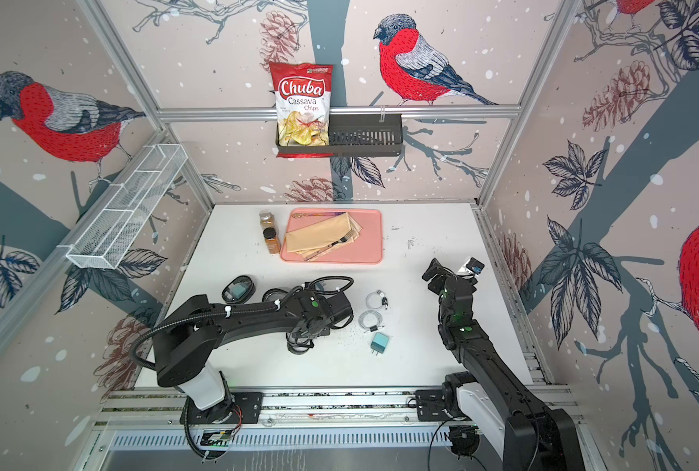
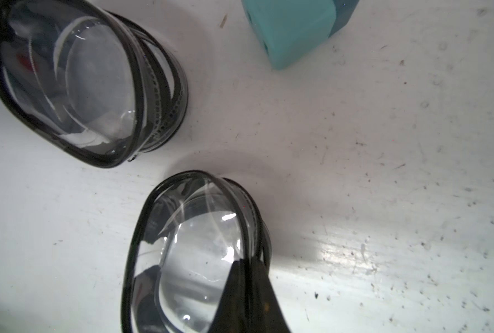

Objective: Pack away charging kits
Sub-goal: Open the storage bag at the center of the board.

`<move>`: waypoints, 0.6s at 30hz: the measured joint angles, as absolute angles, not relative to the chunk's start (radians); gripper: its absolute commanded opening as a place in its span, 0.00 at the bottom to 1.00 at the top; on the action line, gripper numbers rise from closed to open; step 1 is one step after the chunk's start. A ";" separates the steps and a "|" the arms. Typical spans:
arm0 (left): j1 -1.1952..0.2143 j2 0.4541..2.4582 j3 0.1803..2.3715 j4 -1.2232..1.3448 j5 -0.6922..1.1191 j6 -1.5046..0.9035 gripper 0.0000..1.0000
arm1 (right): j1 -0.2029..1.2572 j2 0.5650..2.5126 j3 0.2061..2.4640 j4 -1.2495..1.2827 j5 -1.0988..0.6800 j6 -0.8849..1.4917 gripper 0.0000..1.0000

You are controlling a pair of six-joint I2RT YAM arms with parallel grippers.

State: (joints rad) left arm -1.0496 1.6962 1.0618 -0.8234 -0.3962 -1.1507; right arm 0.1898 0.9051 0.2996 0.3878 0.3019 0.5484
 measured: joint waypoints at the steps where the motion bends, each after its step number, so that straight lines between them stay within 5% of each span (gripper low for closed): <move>1: -1.050 1.690 1.062 -0.823 -0.396 -1.151 0.00 | 0.191 0.908 0.300 0.388 0.301 0.548 1.00; 8: -1.050 1.615 1.050 -0.800 -0.396 -1.124 0.00 | 0.251 0.979 0.336 0.388 0.257 0.519 0.98; 14: -1.051 1.521 1.014 -0.752 -0.400 -1.087 0.00 | 0.464 1.127 0.474 0.300 0.266 0.481 0.72; 18: -1.051 1.501 1.018 -0.737 -0.408 -1.059 0.00 | 0.582 1.224 0.524 0.210 0.286 0.476 0.63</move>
